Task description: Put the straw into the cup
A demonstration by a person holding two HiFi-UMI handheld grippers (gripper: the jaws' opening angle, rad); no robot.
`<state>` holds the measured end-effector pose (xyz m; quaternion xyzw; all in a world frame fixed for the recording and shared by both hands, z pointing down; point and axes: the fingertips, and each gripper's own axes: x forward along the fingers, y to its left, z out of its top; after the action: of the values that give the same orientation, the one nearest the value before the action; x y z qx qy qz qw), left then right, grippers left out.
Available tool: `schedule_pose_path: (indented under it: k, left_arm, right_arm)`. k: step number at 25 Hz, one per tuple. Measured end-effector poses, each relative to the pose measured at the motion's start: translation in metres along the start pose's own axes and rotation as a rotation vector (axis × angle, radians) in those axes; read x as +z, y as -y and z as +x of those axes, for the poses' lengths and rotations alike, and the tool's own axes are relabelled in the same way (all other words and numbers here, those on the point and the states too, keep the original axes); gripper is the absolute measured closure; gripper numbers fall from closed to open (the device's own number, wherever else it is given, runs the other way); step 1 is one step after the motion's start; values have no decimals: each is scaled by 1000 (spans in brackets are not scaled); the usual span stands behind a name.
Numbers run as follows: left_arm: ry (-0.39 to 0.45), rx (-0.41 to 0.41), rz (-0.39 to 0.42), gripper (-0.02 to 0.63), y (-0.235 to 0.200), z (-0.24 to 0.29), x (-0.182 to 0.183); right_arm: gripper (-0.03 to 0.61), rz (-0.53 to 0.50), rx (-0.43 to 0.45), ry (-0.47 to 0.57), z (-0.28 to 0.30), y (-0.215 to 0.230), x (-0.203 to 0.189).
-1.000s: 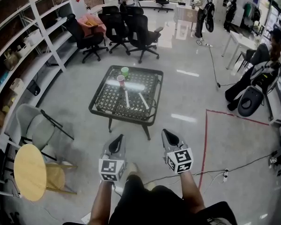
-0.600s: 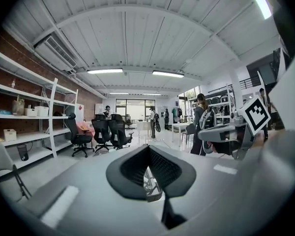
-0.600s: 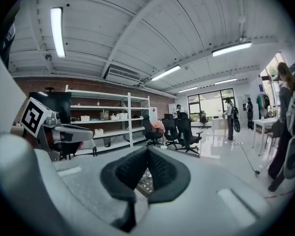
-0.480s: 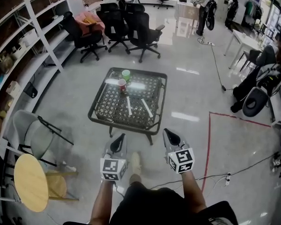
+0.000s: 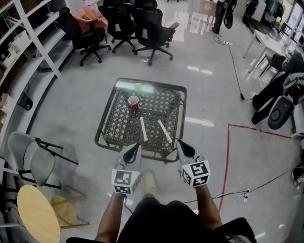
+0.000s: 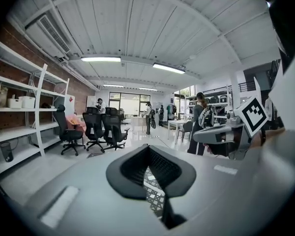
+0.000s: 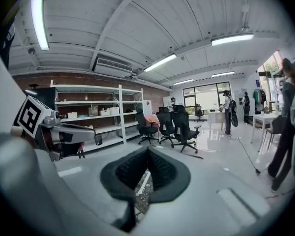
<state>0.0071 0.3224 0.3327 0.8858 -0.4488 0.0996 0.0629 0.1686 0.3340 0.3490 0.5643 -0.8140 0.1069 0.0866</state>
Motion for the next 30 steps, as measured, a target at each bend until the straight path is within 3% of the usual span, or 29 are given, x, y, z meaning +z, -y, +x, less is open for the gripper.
schedule_pose_path:
  k: [11, 22, 30]
  left_arm:
    - [-38, -43, -20, 607, -93, 89, -15]
    - [-80, -70, -57, 607, -126, 131, -34]
    - [-116, -41, -88, 607, -140, 159, -51]
  right_arm:
    - [577, 31, -42, -74, 120, 19, 2]
    - [577, 44, -49, -142, 178, 28, -12]
    - [577, 55, -20, -193, 216, 48, -34]
